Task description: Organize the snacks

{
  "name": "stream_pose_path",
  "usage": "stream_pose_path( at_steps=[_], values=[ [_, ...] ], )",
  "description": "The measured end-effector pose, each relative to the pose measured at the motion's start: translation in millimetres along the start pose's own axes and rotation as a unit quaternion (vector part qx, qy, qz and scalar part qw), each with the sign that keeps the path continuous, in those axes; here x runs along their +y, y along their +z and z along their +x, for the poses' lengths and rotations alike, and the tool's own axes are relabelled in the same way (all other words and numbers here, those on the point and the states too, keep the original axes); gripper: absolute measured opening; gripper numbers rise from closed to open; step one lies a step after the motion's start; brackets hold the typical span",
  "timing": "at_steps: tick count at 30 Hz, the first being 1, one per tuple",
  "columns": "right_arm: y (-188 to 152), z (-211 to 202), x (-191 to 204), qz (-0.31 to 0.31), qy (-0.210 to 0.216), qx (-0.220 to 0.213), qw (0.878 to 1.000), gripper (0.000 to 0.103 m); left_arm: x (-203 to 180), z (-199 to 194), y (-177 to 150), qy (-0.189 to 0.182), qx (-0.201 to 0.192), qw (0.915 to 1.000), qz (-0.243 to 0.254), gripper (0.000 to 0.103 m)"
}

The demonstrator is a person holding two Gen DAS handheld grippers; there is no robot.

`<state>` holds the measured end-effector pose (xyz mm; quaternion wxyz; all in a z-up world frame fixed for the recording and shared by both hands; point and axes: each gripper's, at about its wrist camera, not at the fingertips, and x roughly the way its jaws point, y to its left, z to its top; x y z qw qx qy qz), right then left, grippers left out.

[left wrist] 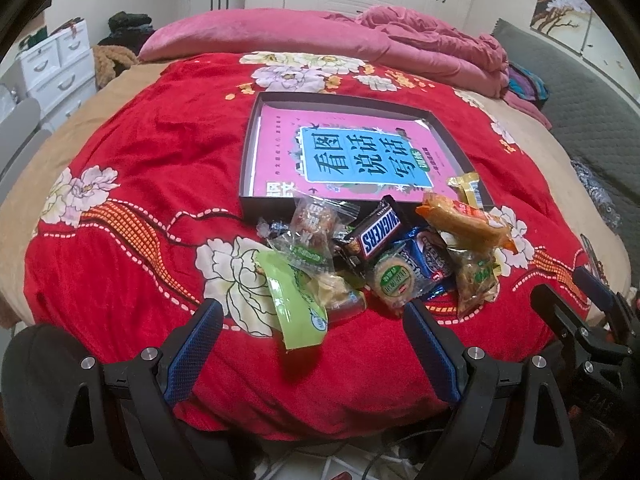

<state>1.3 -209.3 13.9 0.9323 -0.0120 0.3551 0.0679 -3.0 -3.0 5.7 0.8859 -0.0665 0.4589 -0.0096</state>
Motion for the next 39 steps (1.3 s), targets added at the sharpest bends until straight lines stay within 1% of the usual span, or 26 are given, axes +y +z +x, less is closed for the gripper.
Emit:
stream_pose_path(
  at_steps=[10, 22, 29, 33, 36, 39],
  values=[
    [2.6, 7.3, -0.5, 0.001, 0.009, 0.002, 1.0, 0.102, 13.4, 7.5, 9.5, -0.001, 0.004, 0.9998, -0.019, 0.092],
    [9.9, 15.6, 1.5, -0.021, 0.019, -0.003, 1.0, 0.102, 19.3, 14.2, 20.0, -0.012, 0.003, 0.9997, -0.021, 0.092],
    [16.6, 25.5, 10.3, -0.061, 0.022, -0.005, 0.998, 0.102, 24.7, 21.6, 27.2, -0.014, 0.007, 0.9994, -0.029, 0.092],
    [23.8, 34.7, 12.3, -0.083, 0.015, -0.006, 0.996, 0.102, 27.5, 27.2, 31.5, -0.016, 0.012, 0.9992, -0.035, 0.092],
    [30.0, 44.3, 15.0, -0.108, 0.008, -0.005, 0.994, 0.102, 29.0, 30.8, 35.5, -0.015, 0.012, 0.9991, -0.039, 0.092],
    [33.5, 54.4, 21.5, -0.143, 0.009, 0.001, 0.99, 0.102, 29.1, 36.0, 40.6, -0.017, 0.017, 0.999, -0.038, 0.092]
  ],
)
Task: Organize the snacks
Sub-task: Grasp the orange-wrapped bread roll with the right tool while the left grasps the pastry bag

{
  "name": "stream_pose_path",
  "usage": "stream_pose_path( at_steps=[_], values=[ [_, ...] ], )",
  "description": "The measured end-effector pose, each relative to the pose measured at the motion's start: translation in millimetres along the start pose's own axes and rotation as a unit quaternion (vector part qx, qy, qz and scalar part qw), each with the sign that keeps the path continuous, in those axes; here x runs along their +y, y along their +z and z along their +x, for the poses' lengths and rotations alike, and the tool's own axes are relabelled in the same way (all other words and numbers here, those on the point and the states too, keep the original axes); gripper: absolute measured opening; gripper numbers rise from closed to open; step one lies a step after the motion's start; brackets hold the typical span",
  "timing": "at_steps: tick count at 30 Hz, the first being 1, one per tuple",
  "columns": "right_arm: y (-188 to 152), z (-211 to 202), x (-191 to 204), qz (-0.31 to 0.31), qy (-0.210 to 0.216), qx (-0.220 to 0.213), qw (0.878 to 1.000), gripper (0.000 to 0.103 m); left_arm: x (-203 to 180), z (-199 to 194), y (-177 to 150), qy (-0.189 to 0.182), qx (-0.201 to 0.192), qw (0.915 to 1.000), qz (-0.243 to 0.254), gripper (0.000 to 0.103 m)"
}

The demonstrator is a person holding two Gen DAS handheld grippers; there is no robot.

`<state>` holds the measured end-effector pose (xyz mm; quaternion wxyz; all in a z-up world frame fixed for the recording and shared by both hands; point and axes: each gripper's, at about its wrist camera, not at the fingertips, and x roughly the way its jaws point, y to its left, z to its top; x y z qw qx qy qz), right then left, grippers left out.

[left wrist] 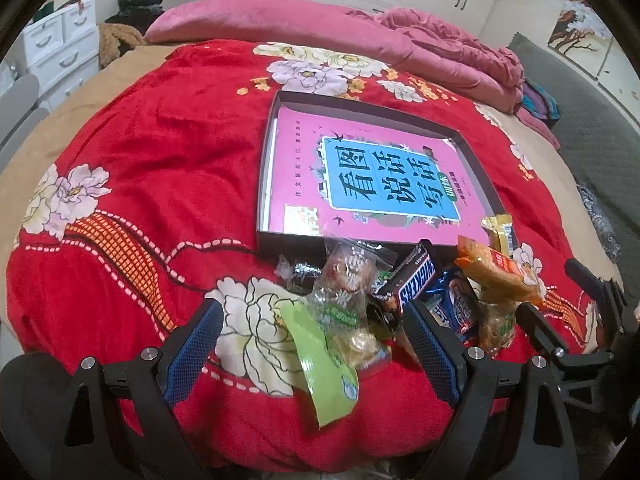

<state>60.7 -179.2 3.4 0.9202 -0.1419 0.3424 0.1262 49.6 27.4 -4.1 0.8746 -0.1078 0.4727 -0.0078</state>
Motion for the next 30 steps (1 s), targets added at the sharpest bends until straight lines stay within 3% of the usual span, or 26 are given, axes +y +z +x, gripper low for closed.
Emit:
stream_pose_path(
  at_steps=[4, 13, 20, 25, 30],
  values=[
    [6.4, 9.4, 5.3, -0.032, 0.0, -0.004, 0.999, 0.102, -0.7, 8.1, 5.9, -0.003, 0.008, 1.0, -0.001, 0.092],
    [10.4, 28.9, 6.6, -0.049, 0.029, 0.013, 0.998, 0.088, -2.3, 23.3, 13.6, -0.004, 0.019, 0.9998, 0.005, 0.092],
    [10.2, 46.7, 6.7, -0.05, 0.045, 0.046, 0.997, 0.063, -3.0, 35.4, 17.0, -0.007, 0.033, 0.9994, 0.009, 0.092],
    [9.2, 50.0, 7.5, -0.052, 0.046, 0.048, 0.996, 0.055, -2.2, 43.5, 16.5, -0.016, 0.043, 0.9989, 0.006, 0.089],
    [11.5, 51.1, 3.4, -0.037, 0.063, 0.046, 0.996, 0.039, -2.0, 48.9, 17.8, -0.021, 0.05, 0.9985, 0.002, 0.074]
  ],
)
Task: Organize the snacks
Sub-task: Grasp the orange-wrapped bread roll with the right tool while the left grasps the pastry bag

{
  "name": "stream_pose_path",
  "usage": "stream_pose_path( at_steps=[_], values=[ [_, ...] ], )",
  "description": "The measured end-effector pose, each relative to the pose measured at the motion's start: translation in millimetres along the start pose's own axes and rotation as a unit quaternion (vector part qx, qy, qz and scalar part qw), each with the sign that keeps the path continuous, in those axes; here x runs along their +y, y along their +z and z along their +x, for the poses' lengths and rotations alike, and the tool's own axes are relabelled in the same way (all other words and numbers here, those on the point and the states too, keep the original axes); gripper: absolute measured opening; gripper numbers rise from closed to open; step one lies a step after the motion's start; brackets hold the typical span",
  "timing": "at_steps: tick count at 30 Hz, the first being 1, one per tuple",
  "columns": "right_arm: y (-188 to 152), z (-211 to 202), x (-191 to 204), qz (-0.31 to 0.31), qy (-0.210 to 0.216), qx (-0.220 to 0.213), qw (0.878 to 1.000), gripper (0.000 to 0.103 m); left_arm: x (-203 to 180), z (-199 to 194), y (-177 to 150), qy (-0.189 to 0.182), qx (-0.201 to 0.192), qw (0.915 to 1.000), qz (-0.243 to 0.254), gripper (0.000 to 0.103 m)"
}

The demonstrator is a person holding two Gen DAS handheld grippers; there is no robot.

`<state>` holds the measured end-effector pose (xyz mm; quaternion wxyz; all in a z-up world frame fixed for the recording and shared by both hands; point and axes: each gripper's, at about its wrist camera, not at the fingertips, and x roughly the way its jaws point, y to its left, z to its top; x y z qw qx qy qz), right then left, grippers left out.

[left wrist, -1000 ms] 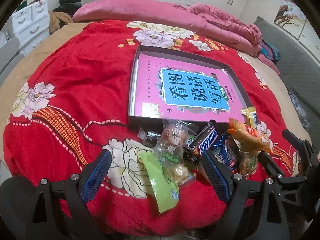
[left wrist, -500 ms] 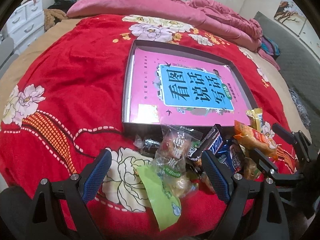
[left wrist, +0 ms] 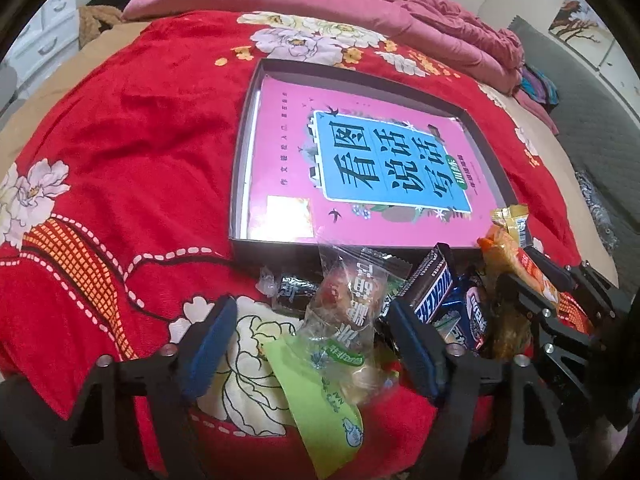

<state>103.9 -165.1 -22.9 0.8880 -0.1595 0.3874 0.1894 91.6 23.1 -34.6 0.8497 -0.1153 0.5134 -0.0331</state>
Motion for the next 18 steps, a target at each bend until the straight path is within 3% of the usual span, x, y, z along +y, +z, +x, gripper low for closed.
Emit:
stream_pose_path(
  at_steps=[4, 9, 18],
  values=[
    [-1.6, -1.7, -1.5, 0.005, 0.011, -0.004, 1.0, 0.036, -1.9, 2.2, 0.7, -0.008, 0.006, 0.9999, 0.002, 0.066],
    [-5.9, -5.5, -12.5, 0.04, 0.033, -0.007, 0.999, 0.035, -10.2, 5.7, 2.5, -0.012, 0.014, 0.9997, 0.015, 0.049],
    [-14.1, -18.4, -33.3, 0.111, 0.078, -0.022, 0.991, 0.034, -10.0, 6.1, 4.1, -0.024, 0.021, 0.9995, 0.005, 0.044]
  ],
)
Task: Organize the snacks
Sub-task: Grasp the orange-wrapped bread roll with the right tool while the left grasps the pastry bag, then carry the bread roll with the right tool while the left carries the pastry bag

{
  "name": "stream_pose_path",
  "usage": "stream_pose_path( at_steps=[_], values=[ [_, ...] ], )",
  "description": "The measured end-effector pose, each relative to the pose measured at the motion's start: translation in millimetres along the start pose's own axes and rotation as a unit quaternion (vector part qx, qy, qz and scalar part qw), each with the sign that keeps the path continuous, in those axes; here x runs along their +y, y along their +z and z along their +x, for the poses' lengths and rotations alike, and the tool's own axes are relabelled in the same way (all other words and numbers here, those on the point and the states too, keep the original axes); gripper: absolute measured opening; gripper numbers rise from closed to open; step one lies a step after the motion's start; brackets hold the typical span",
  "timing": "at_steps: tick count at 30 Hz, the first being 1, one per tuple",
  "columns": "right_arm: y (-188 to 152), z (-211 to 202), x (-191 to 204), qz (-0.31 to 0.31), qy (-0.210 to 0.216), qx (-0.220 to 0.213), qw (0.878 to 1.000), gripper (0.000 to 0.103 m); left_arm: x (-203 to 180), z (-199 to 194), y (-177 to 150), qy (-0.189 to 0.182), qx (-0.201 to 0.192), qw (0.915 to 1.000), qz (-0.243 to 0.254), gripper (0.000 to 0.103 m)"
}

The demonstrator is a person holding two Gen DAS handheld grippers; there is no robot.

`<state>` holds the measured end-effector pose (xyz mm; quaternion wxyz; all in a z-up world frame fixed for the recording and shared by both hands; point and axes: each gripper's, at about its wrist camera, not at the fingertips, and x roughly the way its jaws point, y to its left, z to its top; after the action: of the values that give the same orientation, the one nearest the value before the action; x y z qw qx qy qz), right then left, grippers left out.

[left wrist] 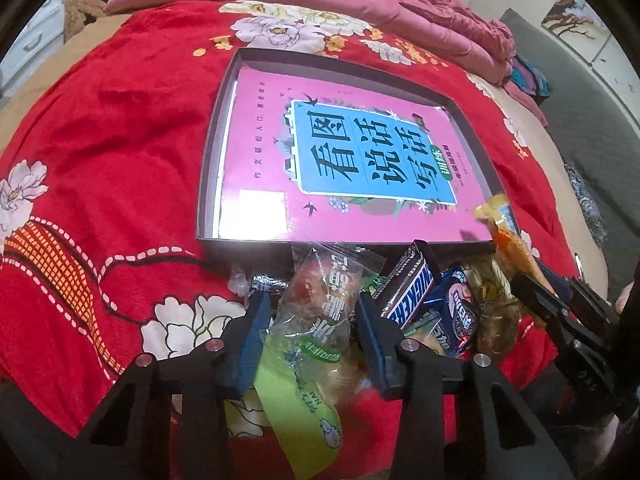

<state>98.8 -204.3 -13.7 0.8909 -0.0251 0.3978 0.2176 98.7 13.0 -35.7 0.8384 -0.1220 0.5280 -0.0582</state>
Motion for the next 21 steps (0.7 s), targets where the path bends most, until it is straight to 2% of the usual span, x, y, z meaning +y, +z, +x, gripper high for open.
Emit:
stream_pose_path(
  at_steps=[6, 21],
  values=[
    [0.5, -6.9, -1.3, 0.008, 0.011, -0.012, 1.0, 0.034, 0.0, -1.7, -0.1, -0.007, -0.004, 1.0, -0.001, 0.037],
    [2.1, -10.6, -7.8, 0.029, 0.018, -0.025, 0.999, 0.034, 6.1, -1.7, 1.5, -0.039, -0.004, 0.9991, -0.014, 0.036]
  ],
)
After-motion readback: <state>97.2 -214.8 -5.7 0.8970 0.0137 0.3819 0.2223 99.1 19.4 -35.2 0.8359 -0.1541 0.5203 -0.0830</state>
